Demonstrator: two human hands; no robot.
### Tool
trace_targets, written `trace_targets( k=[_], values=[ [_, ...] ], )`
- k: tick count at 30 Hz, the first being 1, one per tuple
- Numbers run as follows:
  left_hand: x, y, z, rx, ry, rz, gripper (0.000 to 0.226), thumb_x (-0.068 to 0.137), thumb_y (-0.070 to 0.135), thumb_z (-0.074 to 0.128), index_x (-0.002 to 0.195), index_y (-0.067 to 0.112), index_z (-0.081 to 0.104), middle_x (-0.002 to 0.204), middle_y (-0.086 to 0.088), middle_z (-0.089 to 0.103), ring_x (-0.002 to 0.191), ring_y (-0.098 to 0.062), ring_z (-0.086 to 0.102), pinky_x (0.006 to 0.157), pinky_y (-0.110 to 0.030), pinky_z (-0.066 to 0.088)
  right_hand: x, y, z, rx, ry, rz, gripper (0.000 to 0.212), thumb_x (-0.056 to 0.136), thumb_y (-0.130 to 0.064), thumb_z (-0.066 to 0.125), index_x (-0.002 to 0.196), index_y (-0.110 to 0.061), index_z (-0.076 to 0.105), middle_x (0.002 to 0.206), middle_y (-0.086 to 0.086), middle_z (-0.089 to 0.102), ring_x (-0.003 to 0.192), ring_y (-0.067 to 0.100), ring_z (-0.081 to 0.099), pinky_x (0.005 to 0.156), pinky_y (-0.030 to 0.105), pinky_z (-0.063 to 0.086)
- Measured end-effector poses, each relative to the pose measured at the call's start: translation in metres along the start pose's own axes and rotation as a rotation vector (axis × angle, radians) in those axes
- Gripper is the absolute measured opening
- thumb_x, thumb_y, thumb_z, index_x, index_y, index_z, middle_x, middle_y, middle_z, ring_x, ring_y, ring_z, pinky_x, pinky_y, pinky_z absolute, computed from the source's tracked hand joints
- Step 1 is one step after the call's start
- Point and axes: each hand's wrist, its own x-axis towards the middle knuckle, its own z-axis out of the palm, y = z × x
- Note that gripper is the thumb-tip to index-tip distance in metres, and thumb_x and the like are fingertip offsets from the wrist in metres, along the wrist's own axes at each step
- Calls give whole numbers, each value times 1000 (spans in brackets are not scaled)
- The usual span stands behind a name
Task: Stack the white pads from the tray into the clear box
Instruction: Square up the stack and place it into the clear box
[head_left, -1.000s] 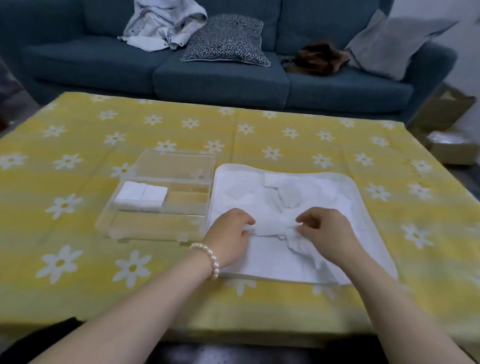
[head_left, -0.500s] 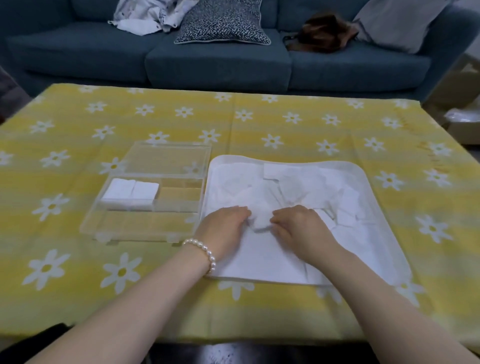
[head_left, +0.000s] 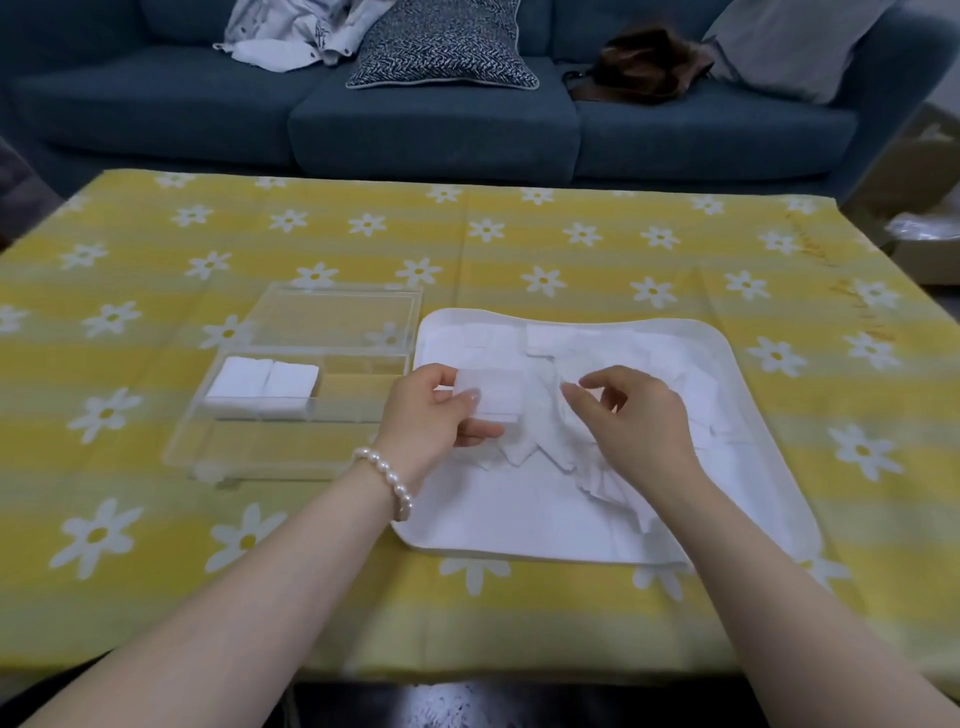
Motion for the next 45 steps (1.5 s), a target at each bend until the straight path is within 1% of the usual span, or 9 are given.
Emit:
trace_targets(
  k=[5, 8, 11, 15, 20, 24, 29, 35, 45],
  values=[
    [-19, 6, 5, -214, -203, -185, 10, 94, 1, 49, 89, 9, 51, 80, -10, 71, 64, -21, 71, 62, -28, 57, -11, -18, 3, 510, -246, 110, 6, 80, -16, 72, 79, -13, 67, 60, -1, 62, 51, 6, 53, 52, 18, 42],
    [-26, 9, 0, -285, -357, -316, 6, 90, 6, 51, 95, 5, 54, 94, -19, 69, 79, -32, 70, 74, -38, 56, -11, -18, 2, 564, -360, 96, 14, 76, 2, 71, 67, -9, 66, 54, 3, 59, 47, 10, 49, 51, 23, 37],
    [-26, 8, -8, -442, -522, -530, 51, 79, 40, 63, 111, 0, 54, 101, -22, 66, 91, -41, 66, 80, -47, 54, -11, -20, -4, 580, -504, 44, 16, 75, 7, 69, 67, -7, 68, 54, -1, 63, 50, 7, 53, 52, 18, 41],
    [-36, 3, -1, -385, -609, -637, 45, 75, 42, 60, 100, 5, 61, 85, -20, 66, 71, -30, 69, 64, -36, 58, -19, -25, 6, 479, -590, 4, 6, 79, 1, 69, 78, -3, 72, 67, 2, 68, 63, 7, 61, 62, 15, 47],
    [-25, 0, -7, -478, -485, -603, 27, 74, 21, 61, 100, 14, 60, 73, -6, 60, 50, -13, 54, 44, -19, 44, -4, -9, 11, 185, -202, -68, 12, 89, -18, 61, 86, -13, 71, 74, -5, 64, 63, 4, 55, 62, 16, 39],
    [-8, 10, -27, -694, -258, -454, 18, 84, 21, 56, 102, 22, 60, 73, -6, 55, 49, -14, 53, 45, -18, 44, -6, 10, 26, -305, -282, -331, 29, 82, -21, 67, 110, -13, 68, 105, 3, 64, 98, 25, 56, 84, 30, 41],
    [-1, 15, -38, -789, -167, -453, 28, 95, 35, 46, 75, 16, 53, 66, -3, 51, 47, -12, 45, 44, -15, 36, -10, 18, 56, -591, -261, -553, 52, 68, -34, 67, 115, -10, 63, 116, 12, 64, 99, 37, 60, 79, 46, 47],
    [2, 9, -44, -790, -86, -528, 28, 96, 30, 44, 74, 14, 51, 62, -2, 51, 43, -12, 42, 42, -14, 34, 1, 15, 48, -532, -222, -523, 12, 75, -13, 52, 66, -5, 52, 63, 9, 55, 59, 31, 49, 52, 33, 36],
    [3, 11, -43, -785, -62, -530, 27, 96, 31, 44, 76, 13, 52, 61, -2, 53, 43, -12, 45, 42, -15, 36, 8, 7, 31, -344, -338, -256, 25, 89, -24, 61, 89, -1, 71, 106, 13, 67, 100, 28, 58, 86, 38, 44]
  ],
)
